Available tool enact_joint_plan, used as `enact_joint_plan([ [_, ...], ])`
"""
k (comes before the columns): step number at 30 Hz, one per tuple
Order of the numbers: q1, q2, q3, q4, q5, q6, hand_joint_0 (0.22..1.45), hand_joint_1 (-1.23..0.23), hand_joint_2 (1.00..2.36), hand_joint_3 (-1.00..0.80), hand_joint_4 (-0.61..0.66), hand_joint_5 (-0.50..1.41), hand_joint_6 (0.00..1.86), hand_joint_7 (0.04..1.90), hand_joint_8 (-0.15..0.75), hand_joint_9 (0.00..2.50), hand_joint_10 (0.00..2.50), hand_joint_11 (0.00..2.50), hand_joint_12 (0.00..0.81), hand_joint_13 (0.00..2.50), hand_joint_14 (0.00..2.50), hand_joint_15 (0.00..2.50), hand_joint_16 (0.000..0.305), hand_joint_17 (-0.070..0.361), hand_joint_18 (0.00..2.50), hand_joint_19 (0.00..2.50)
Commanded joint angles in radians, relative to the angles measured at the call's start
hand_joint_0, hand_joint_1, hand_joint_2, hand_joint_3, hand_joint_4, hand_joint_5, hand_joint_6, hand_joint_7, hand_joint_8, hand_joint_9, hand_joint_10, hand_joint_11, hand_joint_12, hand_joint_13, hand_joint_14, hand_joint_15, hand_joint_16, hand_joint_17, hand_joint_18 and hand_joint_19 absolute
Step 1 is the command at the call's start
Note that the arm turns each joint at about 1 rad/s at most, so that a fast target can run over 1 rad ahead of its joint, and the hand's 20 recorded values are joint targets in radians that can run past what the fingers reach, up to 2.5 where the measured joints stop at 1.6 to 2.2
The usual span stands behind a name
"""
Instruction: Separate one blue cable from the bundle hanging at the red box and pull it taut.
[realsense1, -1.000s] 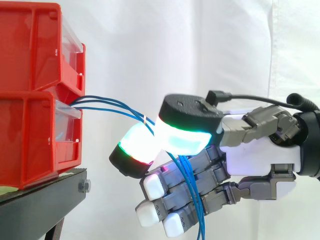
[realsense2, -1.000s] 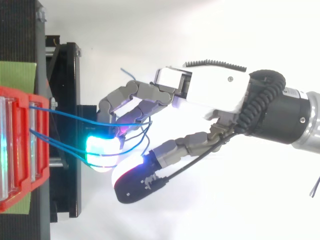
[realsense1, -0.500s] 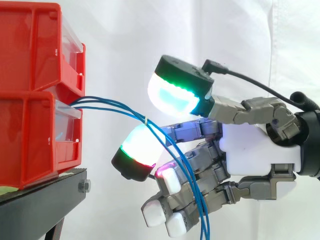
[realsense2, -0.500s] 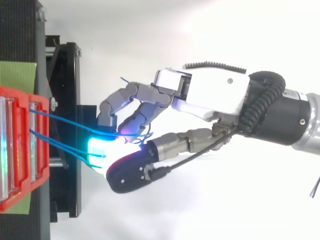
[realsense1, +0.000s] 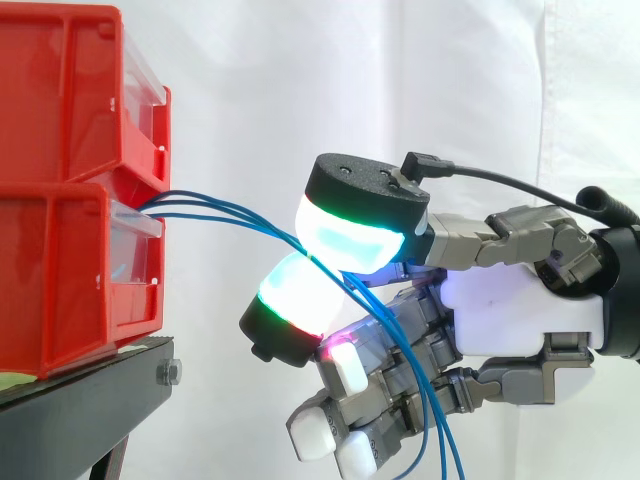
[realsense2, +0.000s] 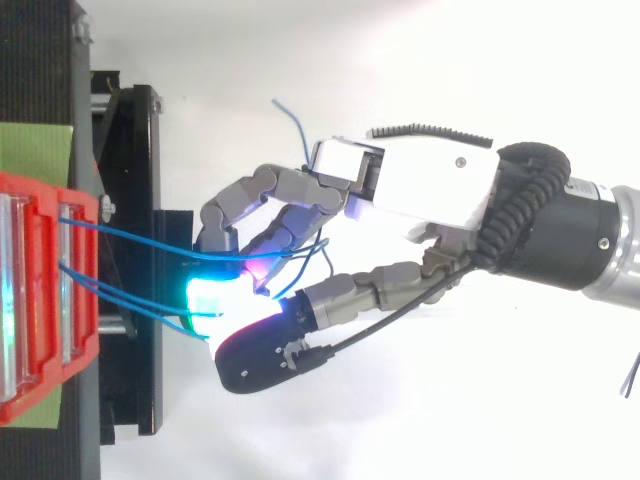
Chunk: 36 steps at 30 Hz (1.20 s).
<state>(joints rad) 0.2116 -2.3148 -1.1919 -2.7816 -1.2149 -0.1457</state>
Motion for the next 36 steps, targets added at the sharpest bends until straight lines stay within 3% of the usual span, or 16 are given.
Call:
enact_joint_plan([
  [1,0.000,0.000,0.000,0.002,0.000,0.000,0.81,-0.86,1.01,-0.44,-0.11,-0.20,0.96,1.10,0.236,1.06,0.02,0.88,0.303,0.86,0.02,0.48,0.042,0.095,0.69,0.53],
  [6,0.000,0.000,0.000,0.002,0.000,0.000,0.67,-0.93,1.00,-0.50,0.01,-0.19,0.94,1.00,0.226,1.07,0.03,0.89,0.301,0.86,0.02,0.48,0.042,0.095,0.71,0.50],
  [12,0.002,0.000,-0.002,0.002,0.000,0.000,0.48,-0.89,1.00,-0.50,0.07,-0.19,0.93,0.97,0.275,1.08,0.02,0.87,0.334,0.87,0.02,0.49,0.050,0.113,0.71,0.52],
  [16,0.000,0.000,-0.002,0.000,0.000,0.000,0.51,-0.49,1.00,-0.50,0.08,-0.19,0.91,0.94,0.291,1.10,0.02,0.85,0.341,0.88,0.02,0.51,0.051,0.114,0.72,0.57],
  [19,0.002,0.000,-0.002,0.002,0.000,0.000,0.59,-0.40,1.00,-0.50,0.06,-0.19,0.89,0.98,0.275,1.09,0.02,0.86,0.331,0.87,0.02,0.51,0.047,0.105,0.71,0.60],
  [21,0.002,0.000,-0.002,0.002,0.000,0.000,0.60,-0.42,1.00,-0.50,0.05,-0.19,0.89,1.00,0.279,1.09,0.02,0.85,0.330,0.87,0.02,0.51,0.046,0.104,0.70,0.61],
  [26,0.002,0.000,-0.002,0.002,0.000,0.000,0.58,-0.59,1.02,-0.21,0.09,-0.17,0.93,1.08,0.300,1.09,0.02,0.87,0.344,0.86,0.02,0.51,0.047,0.106,0.70,0.59],
  [29,0.002,0.000,-0.002,0.002,0.000,-0.002,0.59,-0.66,1.03,-0.12,0.09,-0.16,0.93,1.12,0.309,1.09,0.02,0.87,0.340,0.86,0.02,0.51,0.047,0.107,0.70,0.60],
  [31,0.002,0.000,-0.002,0.002,0.000,-0.002,0.61,-0.74,1.03,-0.08,0.03,-0.17,0.94,1.14,0.300,1.07,0.03,0.88,0.338,0.85,0.02,0.50,0.047,0.106,0.70,0.58],
  [36,0.002,0.000,-0.002,0.002,0.000,-0.002,0.66,-0.80,1.02,-0.19,-0.02,-0.18,0.95,1.08,0.279,1.05,0.03,0.88,0.323,0.83,0.02,0.51,0.046,0.104,0.68,0.56],
])
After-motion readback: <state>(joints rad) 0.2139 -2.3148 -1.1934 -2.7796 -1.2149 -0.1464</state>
